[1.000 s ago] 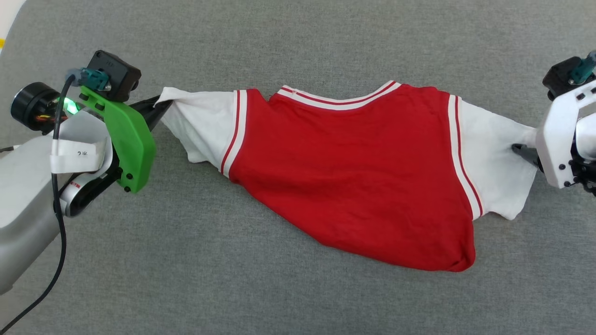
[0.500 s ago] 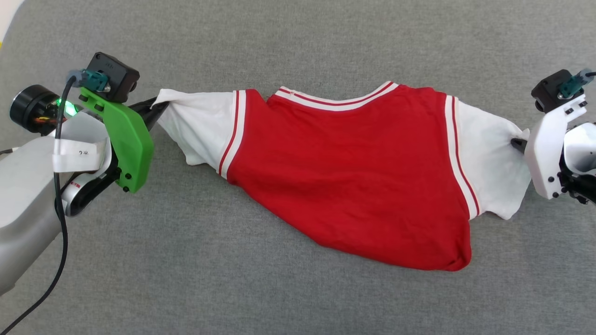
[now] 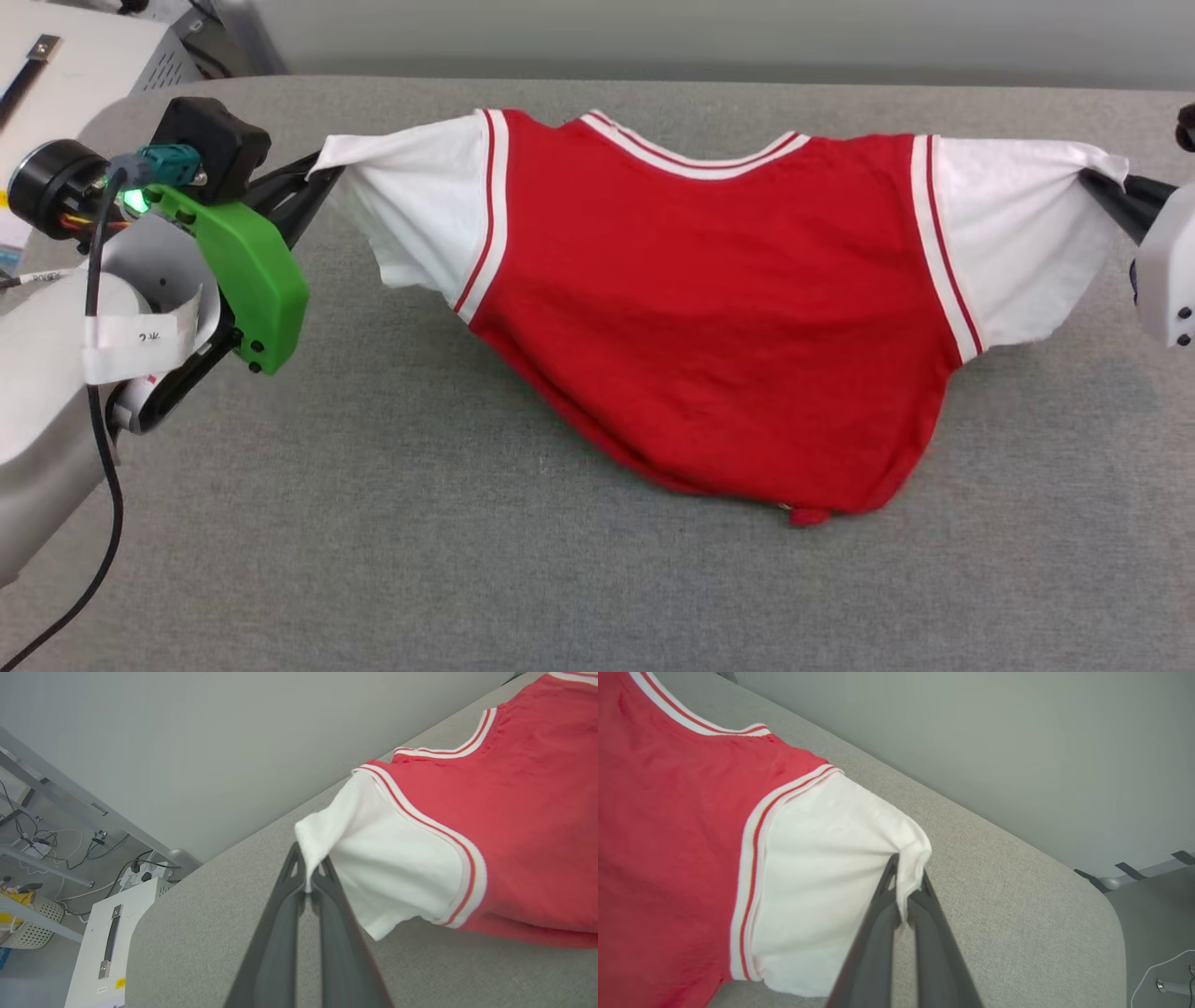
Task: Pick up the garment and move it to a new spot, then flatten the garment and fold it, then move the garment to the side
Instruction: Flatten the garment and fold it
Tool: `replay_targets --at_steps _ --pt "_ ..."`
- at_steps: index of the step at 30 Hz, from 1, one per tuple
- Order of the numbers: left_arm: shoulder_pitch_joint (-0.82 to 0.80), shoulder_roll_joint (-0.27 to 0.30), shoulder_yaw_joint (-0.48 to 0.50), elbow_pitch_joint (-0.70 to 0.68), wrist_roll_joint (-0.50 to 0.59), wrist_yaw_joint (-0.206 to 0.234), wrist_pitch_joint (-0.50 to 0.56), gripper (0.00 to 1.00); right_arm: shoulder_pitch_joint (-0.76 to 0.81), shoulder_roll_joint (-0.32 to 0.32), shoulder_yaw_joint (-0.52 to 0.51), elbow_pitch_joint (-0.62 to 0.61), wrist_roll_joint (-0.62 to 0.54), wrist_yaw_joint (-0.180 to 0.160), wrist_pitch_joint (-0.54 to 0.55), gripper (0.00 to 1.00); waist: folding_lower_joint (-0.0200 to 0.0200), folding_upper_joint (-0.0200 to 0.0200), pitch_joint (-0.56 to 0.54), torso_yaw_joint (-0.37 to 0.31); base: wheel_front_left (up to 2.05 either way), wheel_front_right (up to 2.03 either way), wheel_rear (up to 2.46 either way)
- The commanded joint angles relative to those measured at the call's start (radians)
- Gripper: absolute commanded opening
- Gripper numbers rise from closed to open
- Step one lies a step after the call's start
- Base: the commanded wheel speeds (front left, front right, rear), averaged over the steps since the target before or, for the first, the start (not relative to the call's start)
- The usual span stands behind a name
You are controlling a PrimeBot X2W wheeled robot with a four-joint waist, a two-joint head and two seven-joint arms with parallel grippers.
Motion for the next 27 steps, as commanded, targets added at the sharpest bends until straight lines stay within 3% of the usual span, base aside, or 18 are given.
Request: replay_targets --at_steps 1,13,19,27 --pt "-0.016 0.014 0.008 -0.018 0.018 0.016 -0.016 0.00 -0.016 -0.014 -0.011 -0.014 -0.009 -0.001 -0.027 0.00 0.0000 0.0000 -0.053 -0.018 0.00 0.00 0.00" --pt "-0.149 0.031 0.068 -0.155 0.130 0.083 -0.075 0.00 -0.045 -0.065 -0.211 -0.121 -0.056 -0.001 -0.152 0.00 0.0000 0.0000 -0.148 -0.033 0.00 0.00 0.00" --pt "-0.229 0.003 0.094 -0.158 0.153 0.085 -0.077 0.00 -0.059 -0.054 -0.308 -0.169 -0.101 -0.001 -0.140 0.00 0.0000 0.0000 -0.165 -0.037 0.00 0.00 0.00" --pt "-0.327 -0.052 0.105 -0.082 0.164 0.048 -0.068 0.00 -0.115 -0.002 -0.382 -0.208 -0.166 -0.001 -0.081 0.00 0.0000 0.0000 -0.127 -0.046 0.00 0.00 0.00"
